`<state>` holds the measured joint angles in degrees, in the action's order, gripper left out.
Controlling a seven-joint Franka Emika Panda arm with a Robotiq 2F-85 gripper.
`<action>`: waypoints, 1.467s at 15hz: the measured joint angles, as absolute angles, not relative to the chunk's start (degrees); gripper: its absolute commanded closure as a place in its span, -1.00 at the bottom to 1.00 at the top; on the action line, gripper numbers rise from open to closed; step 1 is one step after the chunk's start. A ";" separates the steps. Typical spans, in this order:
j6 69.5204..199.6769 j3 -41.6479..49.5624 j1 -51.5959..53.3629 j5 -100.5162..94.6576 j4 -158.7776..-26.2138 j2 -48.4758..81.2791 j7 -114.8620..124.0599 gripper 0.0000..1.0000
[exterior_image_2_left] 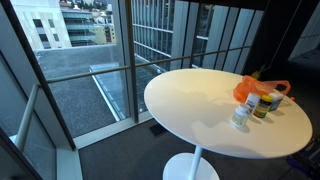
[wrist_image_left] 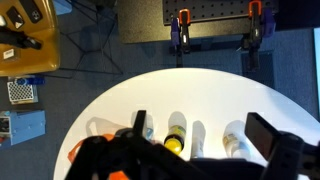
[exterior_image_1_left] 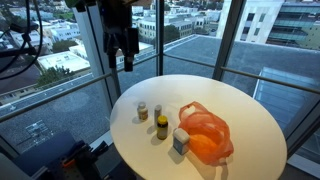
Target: Pick up the longest white container and put it in the orange plastic bag
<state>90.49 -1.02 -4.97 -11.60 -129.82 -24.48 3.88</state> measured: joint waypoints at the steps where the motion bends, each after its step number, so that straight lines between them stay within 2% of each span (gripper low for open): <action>1: 92.80 -1.01 -4.92 -11.60 -130.10 -22.96 4.39 -1.00; 9: 110.42 0.54 -4.91 -10.80 -132.29 -11.60 5.44 -1.00; 22: 116.62 1.25 -4.62 -10.10 -132.32 -6.81 3.04 -1.00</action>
<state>116.62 1.25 -4.62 -10.10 -132.32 -6.81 3.04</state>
